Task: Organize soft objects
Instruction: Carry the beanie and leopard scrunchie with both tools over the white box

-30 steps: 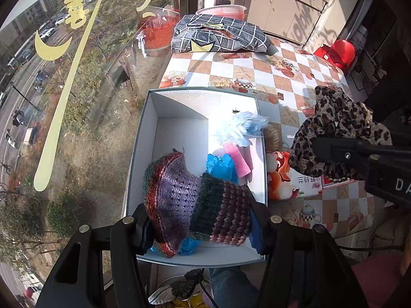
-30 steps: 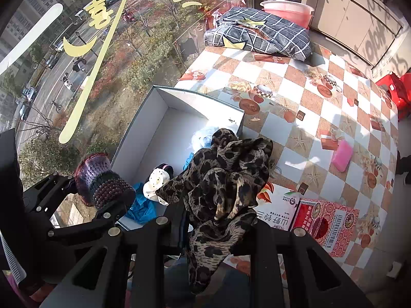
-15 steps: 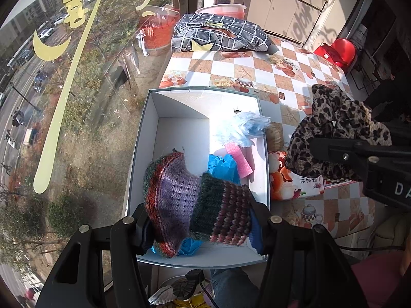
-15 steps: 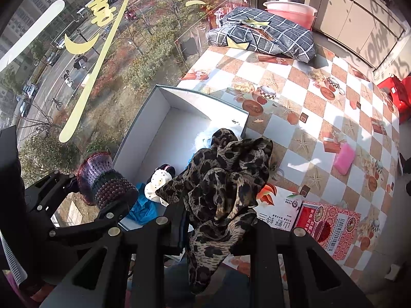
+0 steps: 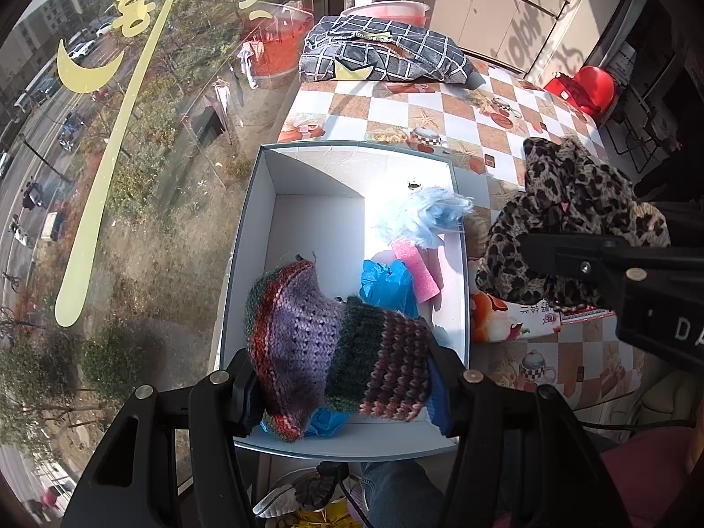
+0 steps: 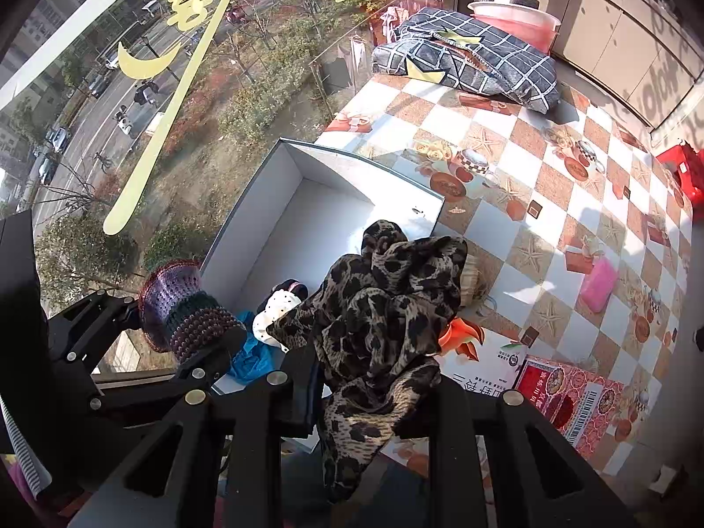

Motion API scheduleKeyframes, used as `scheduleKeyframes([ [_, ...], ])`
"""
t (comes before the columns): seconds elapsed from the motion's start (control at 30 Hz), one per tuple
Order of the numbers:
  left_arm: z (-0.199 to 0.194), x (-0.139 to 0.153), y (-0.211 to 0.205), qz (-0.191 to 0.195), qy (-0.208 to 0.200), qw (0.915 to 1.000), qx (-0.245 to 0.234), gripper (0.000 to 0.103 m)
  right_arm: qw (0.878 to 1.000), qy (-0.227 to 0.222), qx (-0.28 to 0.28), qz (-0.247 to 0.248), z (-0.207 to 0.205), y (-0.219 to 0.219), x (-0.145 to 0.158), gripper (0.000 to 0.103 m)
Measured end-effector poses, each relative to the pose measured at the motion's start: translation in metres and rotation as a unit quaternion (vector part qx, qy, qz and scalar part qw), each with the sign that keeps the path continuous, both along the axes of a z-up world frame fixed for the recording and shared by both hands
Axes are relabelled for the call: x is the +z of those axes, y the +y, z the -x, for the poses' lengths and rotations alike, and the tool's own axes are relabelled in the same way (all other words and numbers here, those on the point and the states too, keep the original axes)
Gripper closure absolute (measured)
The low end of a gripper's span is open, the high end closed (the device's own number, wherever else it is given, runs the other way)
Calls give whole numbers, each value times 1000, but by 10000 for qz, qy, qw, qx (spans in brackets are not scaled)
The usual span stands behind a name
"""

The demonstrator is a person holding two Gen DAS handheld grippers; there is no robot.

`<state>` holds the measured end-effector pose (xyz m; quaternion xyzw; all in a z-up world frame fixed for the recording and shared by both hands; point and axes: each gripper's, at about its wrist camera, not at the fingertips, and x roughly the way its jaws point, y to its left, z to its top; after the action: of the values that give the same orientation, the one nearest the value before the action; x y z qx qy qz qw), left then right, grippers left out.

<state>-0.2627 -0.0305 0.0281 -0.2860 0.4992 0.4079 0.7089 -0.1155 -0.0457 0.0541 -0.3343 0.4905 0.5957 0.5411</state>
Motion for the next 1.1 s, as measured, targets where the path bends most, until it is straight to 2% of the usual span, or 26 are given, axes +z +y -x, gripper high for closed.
scheduleKeyframes([
  [0.8,7,-12,8,252,118,9995,168,42,9997,34,250,71,11,16,-7,78],
  [1.1,6,-25,19,315,238,9989,245,42,9993,50,308,203,18,32,-20,78],
])
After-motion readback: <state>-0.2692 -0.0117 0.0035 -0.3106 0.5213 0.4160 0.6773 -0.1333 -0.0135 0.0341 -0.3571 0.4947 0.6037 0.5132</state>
